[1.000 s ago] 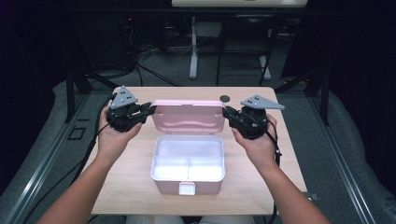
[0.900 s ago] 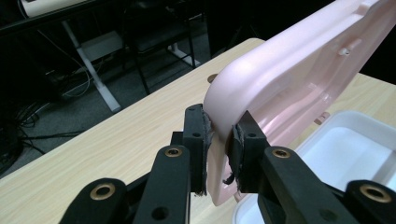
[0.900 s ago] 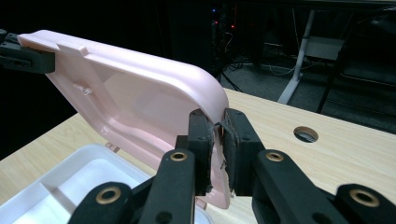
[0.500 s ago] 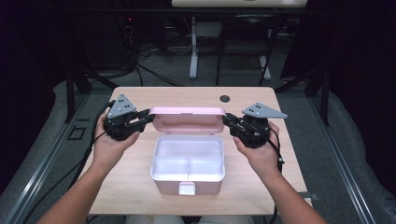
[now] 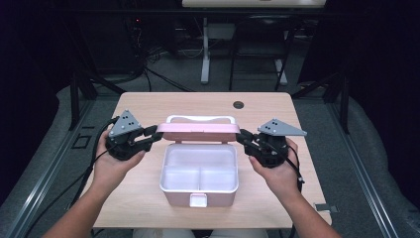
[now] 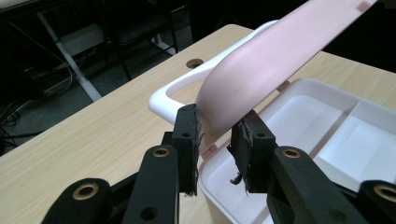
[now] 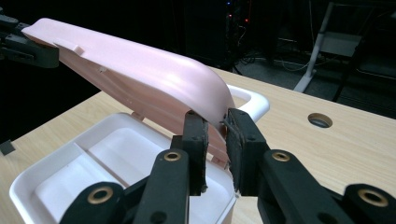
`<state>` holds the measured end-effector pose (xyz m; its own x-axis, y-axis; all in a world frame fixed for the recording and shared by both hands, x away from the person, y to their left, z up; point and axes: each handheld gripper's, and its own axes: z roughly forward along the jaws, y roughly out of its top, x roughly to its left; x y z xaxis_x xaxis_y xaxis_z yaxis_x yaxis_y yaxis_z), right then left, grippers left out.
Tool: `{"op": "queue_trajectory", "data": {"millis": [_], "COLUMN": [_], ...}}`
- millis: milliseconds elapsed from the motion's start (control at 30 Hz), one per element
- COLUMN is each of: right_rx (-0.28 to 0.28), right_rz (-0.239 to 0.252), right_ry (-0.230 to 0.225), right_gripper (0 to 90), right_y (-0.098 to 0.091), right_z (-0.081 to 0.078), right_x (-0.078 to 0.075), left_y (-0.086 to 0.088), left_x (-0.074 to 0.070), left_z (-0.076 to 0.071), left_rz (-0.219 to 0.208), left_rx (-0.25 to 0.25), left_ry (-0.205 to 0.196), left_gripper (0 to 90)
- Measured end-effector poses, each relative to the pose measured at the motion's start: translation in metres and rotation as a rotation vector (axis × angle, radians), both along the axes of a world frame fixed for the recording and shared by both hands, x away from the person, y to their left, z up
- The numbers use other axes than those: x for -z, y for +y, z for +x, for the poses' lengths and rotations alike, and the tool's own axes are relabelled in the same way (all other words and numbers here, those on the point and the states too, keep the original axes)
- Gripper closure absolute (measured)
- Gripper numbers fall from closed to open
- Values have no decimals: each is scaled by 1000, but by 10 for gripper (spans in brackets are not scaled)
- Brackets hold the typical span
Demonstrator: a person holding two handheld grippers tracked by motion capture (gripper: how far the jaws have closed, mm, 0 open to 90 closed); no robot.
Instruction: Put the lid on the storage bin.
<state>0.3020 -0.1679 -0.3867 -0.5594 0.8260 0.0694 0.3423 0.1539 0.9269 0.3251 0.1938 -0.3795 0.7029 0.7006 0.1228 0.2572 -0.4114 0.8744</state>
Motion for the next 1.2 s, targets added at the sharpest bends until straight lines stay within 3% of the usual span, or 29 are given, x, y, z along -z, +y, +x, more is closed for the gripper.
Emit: {"op": "queue_trajectory", "data": {"millis": [867,1033,1200], "right_rx": [-37,-43,-52], "right_rz": [10,12,9], "right_ry": [21,31,44], "right_gripper": [764,764,767], "right_y": [-4,-5,-6], "right_z": [-28,-34,-39], "right_x": [23,30,40], "left_y": [15,17,13], "left_x": [27,32,39], "left_z": [-29,-35,-40], "left_rz": [-40,-71,-53], "left_rx": [39,54,66], "left_ry": [50,62,60], "left_gripper": [712,712,713]}}
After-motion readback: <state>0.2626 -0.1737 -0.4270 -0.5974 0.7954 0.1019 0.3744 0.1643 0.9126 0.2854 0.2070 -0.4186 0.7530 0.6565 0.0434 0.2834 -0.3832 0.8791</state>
